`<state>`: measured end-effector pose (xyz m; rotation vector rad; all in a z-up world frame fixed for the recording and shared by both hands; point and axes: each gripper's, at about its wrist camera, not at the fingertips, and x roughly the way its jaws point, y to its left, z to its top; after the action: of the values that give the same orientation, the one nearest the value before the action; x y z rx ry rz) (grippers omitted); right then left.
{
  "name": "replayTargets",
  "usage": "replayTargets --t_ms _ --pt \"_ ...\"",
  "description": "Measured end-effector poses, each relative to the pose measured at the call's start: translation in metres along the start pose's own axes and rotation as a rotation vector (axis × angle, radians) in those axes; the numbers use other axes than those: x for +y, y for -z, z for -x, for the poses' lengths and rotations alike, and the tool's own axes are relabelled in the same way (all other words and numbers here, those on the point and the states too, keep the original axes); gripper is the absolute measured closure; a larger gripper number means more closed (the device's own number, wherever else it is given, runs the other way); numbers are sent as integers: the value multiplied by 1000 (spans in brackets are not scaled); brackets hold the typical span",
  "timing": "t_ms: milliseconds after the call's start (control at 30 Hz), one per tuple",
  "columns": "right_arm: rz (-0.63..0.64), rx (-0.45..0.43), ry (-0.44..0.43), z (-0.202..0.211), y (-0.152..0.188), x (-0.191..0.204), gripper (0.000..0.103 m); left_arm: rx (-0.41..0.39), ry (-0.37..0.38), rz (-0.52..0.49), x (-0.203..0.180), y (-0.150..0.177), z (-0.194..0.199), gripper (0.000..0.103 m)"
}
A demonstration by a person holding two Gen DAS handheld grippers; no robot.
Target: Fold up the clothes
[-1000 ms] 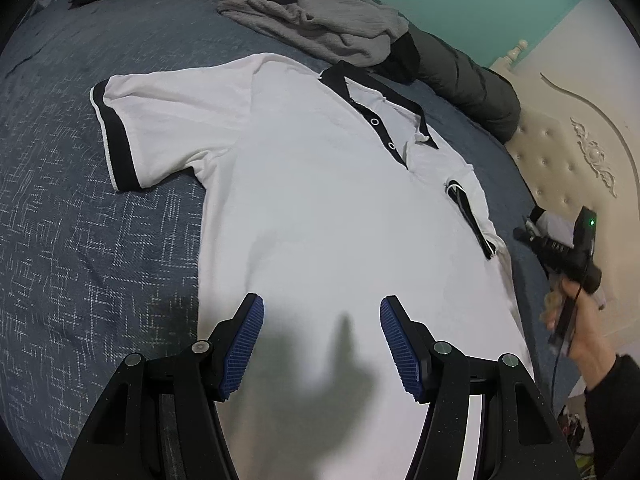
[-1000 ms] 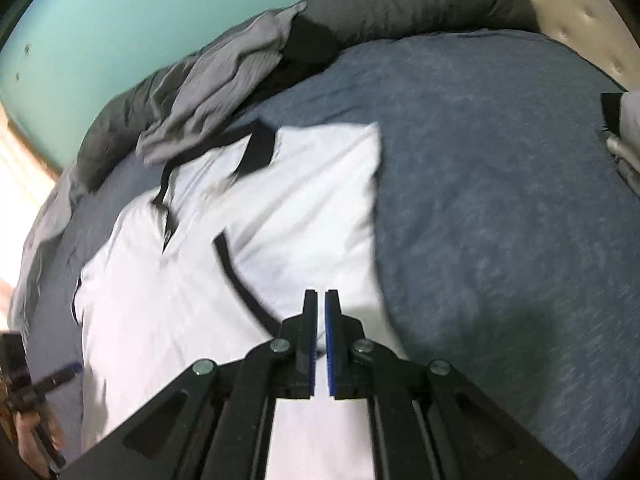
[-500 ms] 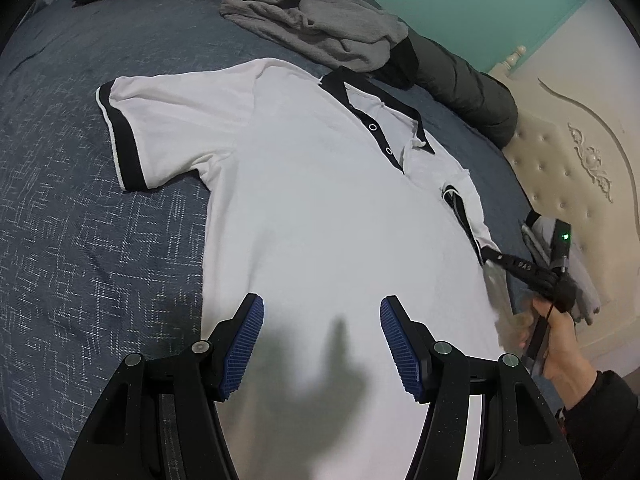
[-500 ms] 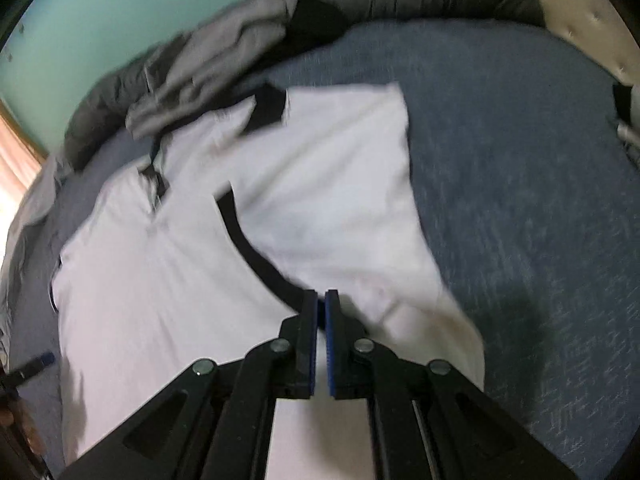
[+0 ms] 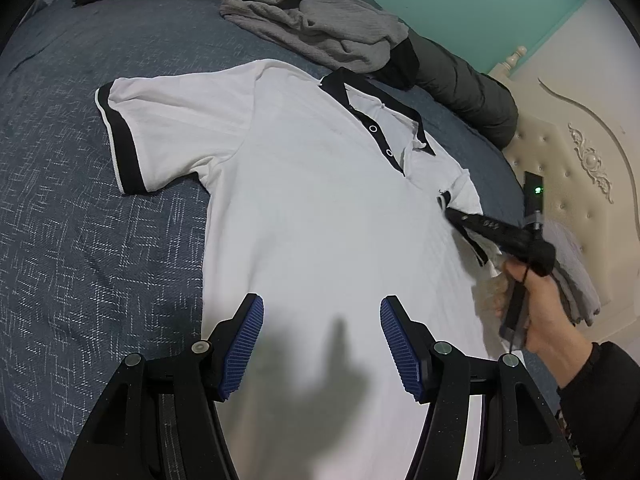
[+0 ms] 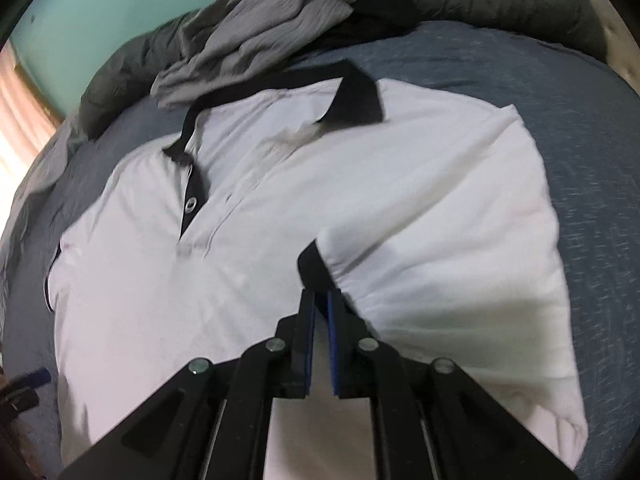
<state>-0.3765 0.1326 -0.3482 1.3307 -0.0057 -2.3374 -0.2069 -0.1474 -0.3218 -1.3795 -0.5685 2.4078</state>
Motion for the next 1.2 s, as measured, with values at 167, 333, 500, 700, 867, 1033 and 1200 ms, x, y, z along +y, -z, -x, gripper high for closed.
replayTargets --t_ms 167,333,500,700,867,1033,1200 --pt "-55 -82 13 15 -6 -8 94 -5 4 3 1 0 2 38" --pt "-94 -27 -11 7 -11 -12 85 -5 3 4 1 1 3 38" --pt "-144 -156 -120 59 14 -15 85 -17 -2 18 7 -2 7 38" --pt "-216 -200 -188 103 69 -32 82 -43 -28 70 28 -11 13 38" --pt "-264 -198 -207 115 101 -43 80 -61 -66 113 46 -18 14 38" --pt "-226 -194 -232 118 110 -46 76 -72 -116 148 64 -23 14 38" --pt "-245 -206 -280 115 113 -55 69 -104 -103 300 100 -35 14 38"
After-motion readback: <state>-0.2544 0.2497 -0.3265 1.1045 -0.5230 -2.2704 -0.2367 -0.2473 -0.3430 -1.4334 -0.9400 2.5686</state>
